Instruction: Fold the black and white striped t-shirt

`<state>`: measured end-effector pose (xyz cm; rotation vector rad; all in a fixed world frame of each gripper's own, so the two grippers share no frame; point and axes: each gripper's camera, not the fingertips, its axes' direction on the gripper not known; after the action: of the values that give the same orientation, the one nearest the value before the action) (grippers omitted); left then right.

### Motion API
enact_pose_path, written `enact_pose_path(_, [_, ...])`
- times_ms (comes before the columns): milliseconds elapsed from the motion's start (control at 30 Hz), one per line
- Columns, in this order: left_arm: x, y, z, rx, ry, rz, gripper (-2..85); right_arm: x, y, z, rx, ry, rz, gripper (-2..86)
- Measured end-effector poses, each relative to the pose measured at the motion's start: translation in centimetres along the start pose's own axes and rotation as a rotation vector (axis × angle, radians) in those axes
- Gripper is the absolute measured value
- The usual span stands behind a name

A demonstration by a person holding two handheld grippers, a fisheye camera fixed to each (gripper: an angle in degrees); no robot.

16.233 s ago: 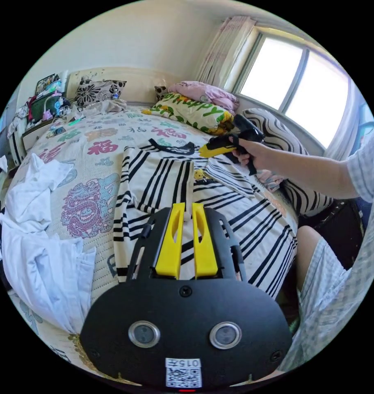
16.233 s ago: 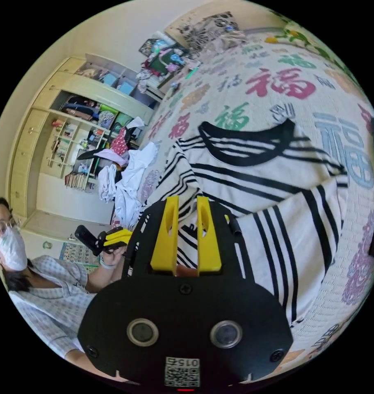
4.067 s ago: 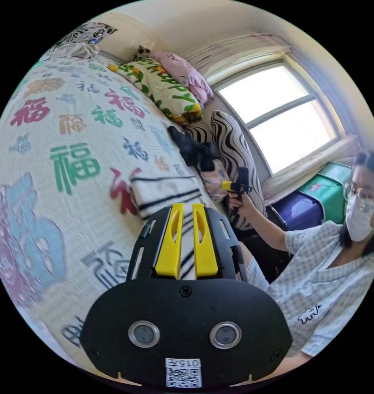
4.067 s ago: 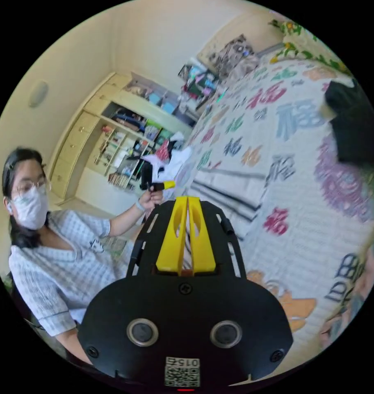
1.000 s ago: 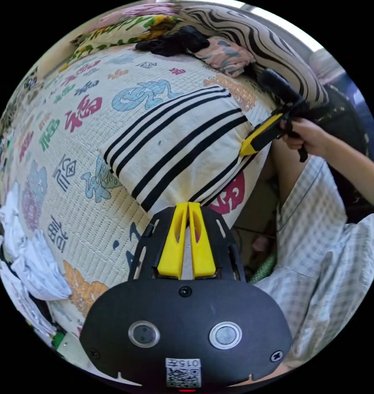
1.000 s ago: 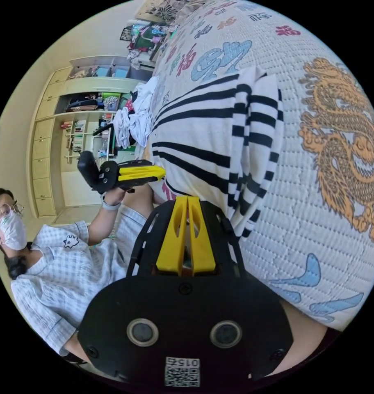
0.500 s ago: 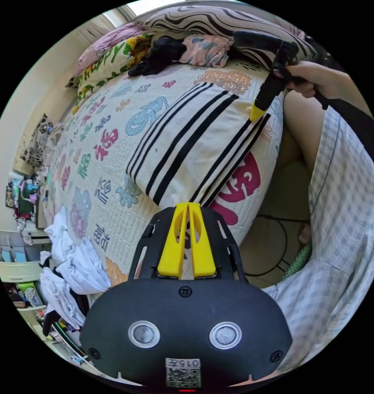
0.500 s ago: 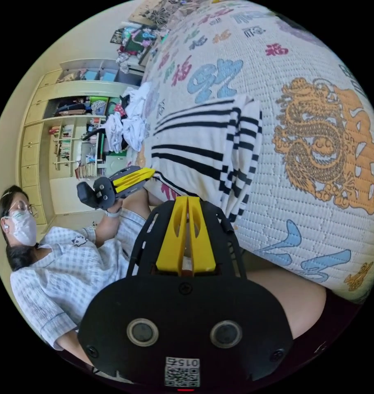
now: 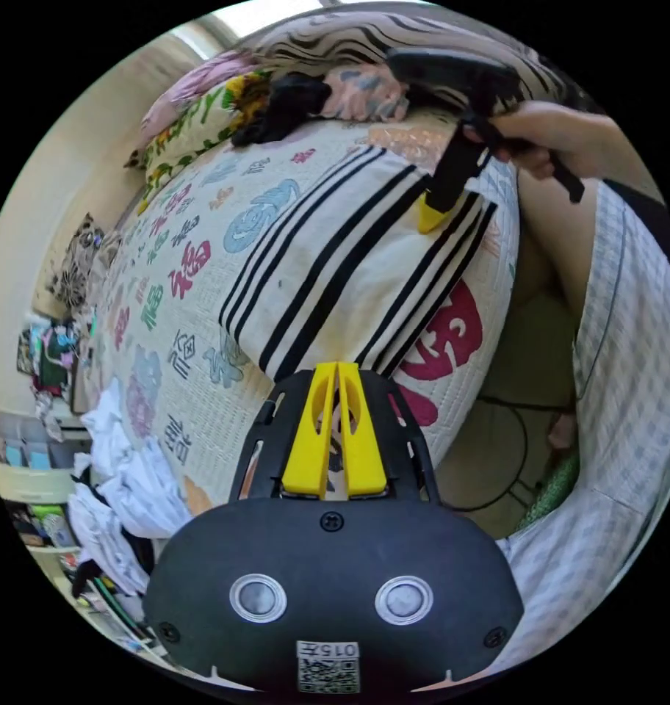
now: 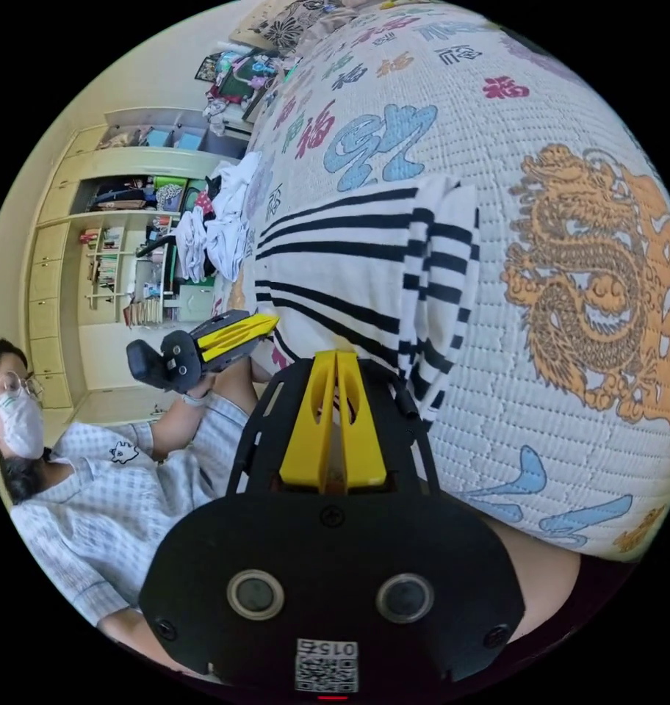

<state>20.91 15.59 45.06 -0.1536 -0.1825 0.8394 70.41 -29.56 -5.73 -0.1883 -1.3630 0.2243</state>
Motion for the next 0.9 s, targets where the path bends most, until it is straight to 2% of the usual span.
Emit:
enact_pose_path(267, [-8.6,4.3,-1.6,-0.025,0.14,-0.097,-0.4,3.4,1.3,-1.5,0.027,-0.022,0.03,-0.2])
enact_pose_path(400, [-18.0,9.1,-2.8,0.116,0.442,-0.339,2.7,4.0,1.8,-3.6,0.092,-0.095,-0.069,2.3])
enact_pose_path(467, [-23.0,11.8,-2.0,0.194,0.64,-0.473,7.2,5.1,2.0,-5.0,0.175,-0.121,-0.081,7.6])
enact_pose_path(533, [-28.6,14.6,0.4,0.25,0.914,-0.566,12.2,6.5,1.9,-5.9,0.235,-0.14,-0.073,10.6])
enact_pose_path(633, [-33.4,16.8,3.2,0.234,1.005,-0.625,14.5,9.3,0.8,-5.4,0.238,-0.195,-0.049,14.3])
enact_pose_path(700, [-35.5,17.3,4.3,0.237,1.105,-0.628,15.0,11.1,-0.7,-3.6,0.16,-0.226,-0.022,16.3])
enact_pose_path(900, [-39.5,16.5,5.6,0.241,1.273,-0.571,14.2,12.5,-3.8,-0.3,0.109,-0.364,-0.104,16.6])
